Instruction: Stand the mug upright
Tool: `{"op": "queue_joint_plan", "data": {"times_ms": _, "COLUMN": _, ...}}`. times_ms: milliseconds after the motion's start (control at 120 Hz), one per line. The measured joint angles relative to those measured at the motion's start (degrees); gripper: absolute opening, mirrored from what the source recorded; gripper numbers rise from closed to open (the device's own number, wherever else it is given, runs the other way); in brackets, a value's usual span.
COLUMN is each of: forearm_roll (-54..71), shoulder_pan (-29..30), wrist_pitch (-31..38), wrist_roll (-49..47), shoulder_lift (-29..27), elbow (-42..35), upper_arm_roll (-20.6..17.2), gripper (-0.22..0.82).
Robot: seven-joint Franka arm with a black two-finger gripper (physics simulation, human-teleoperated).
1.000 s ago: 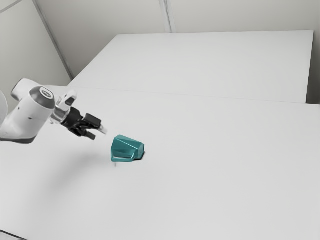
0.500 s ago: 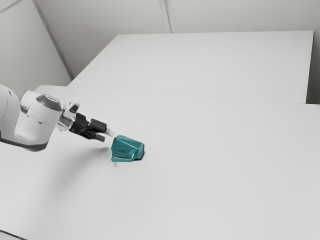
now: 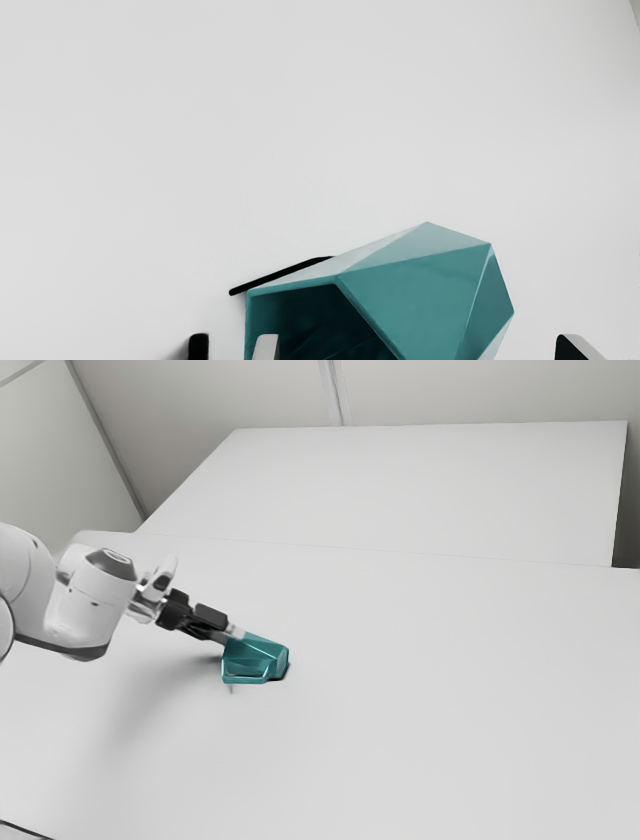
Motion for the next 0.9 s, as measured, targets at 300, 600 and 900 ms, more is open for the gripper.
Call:
{"op": "queue_joint_plan", "data": {"times_ms": 300, "forearm_roll": -0.31, "shoulder_pan": -0.07, "wrist_pitch": -2.30, "wrist_roll": 2.13, "shoulder_lift": 0.11, "elbow": -0.43, "upper_arm_roll": -0.53, "gripper": 0.60}}
{"op": "queue_joint_plan", "data": {"times_ms": 600, "forearm_roll": -0.69, "shoulder_pan": -0.16, "wrist_pitch": -3.42, "wrist_roll": 3.32, "shoulder_lift": 0.47, "elbow": -0.66, "upper_arm_roll": -1.99, "gripper": 0.56}}
{"op": "queue_joint_plan", "data": {"times_ms": 900, "forearm_roll": -0.63, "shoulder_pan": -0.17, "wrist_pitch": -3.14, "wrist_roll": 3.94, "shoulder_lift": 0.73, "elbow": -0.61, "upper_arm_roll": -2.09, "gripper": 0.11}}
